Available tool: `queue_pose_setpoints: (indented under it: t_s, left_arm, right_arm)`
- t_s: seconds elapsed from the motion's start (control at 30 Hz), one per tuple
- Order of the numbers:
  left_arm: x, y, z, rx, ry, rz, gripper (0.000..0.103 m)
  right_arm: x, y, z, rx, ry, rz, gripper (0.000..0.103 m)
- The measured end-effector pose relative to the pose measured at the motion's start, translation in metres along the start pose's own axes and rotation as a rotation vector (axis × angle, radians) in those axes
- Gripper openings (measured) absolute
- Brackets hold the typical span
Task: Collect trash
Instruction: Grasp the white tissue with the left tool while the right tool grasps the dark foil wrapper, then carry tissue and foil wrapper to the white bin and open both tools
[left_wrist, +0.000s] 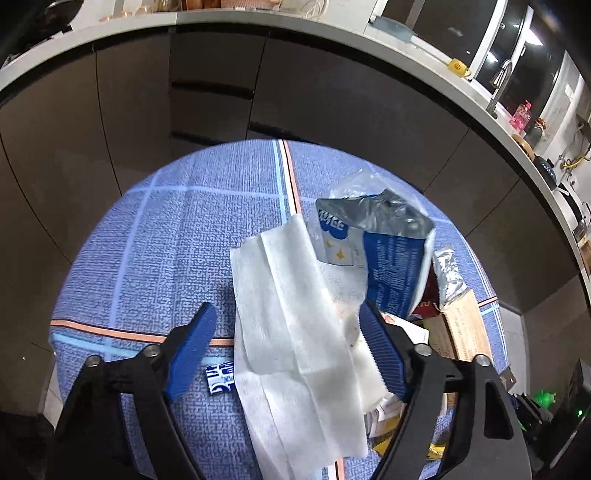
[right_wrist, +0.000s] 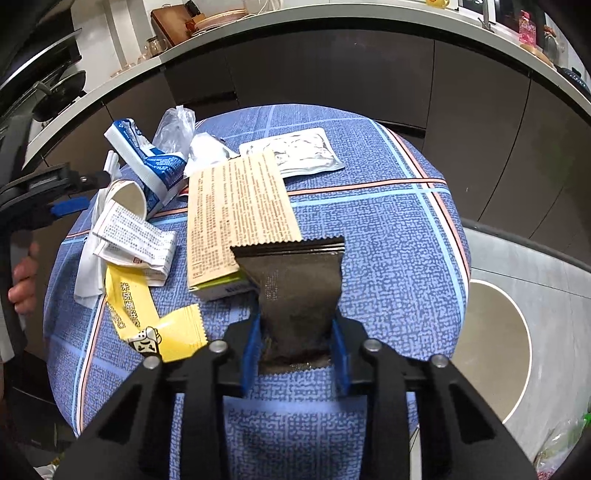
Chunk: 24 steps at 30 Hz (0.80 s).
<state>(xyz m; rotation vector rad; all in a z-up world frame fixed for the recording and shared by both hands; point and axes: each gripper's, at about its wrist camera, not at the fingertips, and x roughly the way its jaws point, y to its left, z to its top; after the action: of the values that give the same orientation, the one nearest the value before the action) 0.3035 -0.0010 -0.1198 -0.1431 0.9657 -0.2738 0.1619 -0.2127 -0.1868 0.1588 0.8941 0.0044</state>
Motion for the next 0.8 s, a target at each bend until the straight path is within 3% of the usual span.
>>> queue_pose_setpoints:
  t_s: [0.03,0.1,0.13,0.2,0.4,0.8]
  left_arm:
    - [0.002,0.002,0.001,-0.007,0.012,-0.019,0.065]
    - [0.002,0.004,0.002,-0.017,0.022,-0.076,0.041]
    - [0.001,0.003,0.003,-0.011,0.025,-0.084,0.034]
    - [-0.002,-0.002,0.004,0.023,0.027,-0.073,0.006]
    - [-0.027,-0.012,-0.003,0.074,-0.006,-0.084,0.003]
    - [-0.135,-0.062,-0.007,0.167,-0.168,-0.168,0.003]
  right_arm:
    - [0.000,0.000,0.000,-0.001,0.000,0.000,0.025]
    - [-0.002,0.000,0.000,0.002,-0.002,0.004,0.022]
    - [-0.003,0.000,0.000,0.002,-0.004,0.006,0.022]
    - [-0.008,0.001,-0.001,-0.001,-0.012,0.009,0.021]
    - [-0.031,0.004,-0.002,0.001,-0.057,0.018,0.020]
    - [-0.098,0.001,-0.002,0.019,-0.193,0.046,0.020]
